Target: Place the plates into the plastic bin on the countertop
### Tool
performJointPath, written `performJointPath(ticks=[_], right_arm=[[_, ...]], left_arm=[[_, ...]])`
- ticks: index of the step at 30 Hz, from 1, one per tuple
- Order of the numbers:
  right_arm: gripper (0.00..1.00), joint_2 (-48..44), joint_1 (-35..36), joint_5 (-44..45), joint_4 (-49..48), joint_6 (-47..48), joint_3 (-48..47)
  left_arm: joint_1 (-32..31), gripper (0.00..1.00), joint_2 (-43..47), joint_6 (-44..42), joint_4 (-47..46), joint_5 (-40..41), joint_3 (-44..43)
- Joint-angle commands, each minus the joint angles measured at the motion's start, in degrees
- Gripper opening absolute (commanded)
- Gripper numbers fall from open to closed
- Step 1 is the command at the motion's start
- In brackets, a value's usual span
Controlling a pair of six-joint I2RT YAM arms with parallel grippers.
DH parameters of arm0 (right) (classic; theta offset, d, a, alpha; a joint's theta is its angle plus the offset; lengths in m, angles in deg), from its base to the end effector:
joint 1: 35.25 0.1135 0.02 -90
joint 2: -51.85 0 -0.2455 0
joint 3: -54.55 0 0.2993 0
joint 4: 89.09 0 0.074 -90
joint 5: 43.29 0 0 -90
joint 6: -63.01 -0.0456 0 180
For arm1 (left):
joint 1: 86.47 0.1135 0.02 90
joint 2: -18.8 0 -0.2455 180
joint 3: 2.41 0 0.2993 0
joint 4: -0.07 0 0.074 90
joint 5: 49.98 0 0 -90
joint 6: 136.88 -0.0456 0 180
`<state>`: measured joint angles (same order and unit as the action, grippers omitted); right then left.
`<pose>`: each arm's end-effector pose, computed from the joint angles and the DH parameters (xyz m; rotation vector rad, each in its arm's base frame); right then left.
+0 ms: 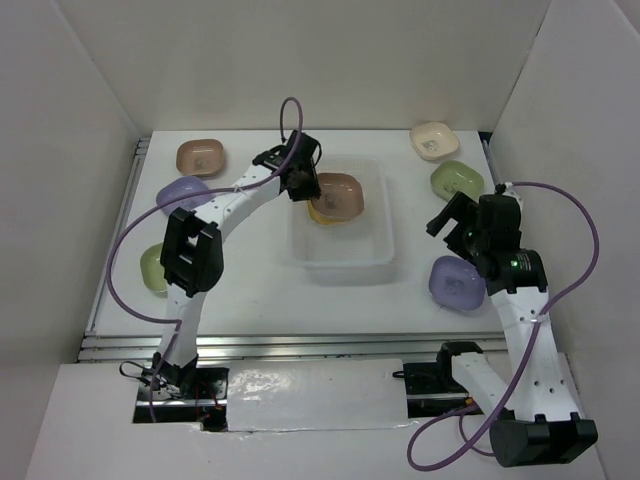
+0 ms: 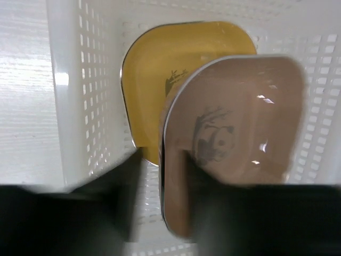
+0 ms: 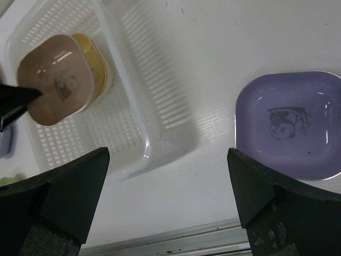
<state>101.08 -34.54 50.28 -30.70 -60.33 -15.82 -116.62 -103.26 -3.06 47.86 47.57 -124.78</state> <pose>0.2340 0.0001 0.3350 0.6600 2.1319 0.2575 0.4615 -0.2611 0.2353 -0.3522 2.4123 -0.4420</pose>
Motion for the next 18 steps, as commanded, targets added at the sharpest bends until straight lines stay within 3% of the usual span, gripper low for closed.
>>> performJointPath(ticks=[1,3,7,12,13,18], right_arm=[[1.0,-1.33,-0.27,0.2,1.07,0.3,-0.7],[1.0,-1.42,-2.46,1.78,1.42,-1.1,0.18],[1.0,-2.91,-6.32,0.48,-1.91,-5.15,8.07],[1.0,-4.49,-10.11,5.04,-3.58,-10.24,17.92],[1.0,-4.67,-10.64,5.56,-3.76,-11.21,19.76],[1.0,-1.87,-15.29,9.33,-3.41,-17.1,22.86]], left_arm=[[0.18,0.64,1.83,1.28,-2.39,0.62,-1.52],[0.09,0.99,2.52,0.75,-2.56,-0.69,-0.74],[-0.52,0.99,13.12,0.22,-8.26,0.18,7.08],[-0.52,0.99,26.58,-2.94,-6.26,1.76,14.19],[-0.52,0.99,32.7,-3.73,-7.48,2.37,16.39],[0.35,0.99,48.21,-5.67,-5.65,3.18,29.32]])
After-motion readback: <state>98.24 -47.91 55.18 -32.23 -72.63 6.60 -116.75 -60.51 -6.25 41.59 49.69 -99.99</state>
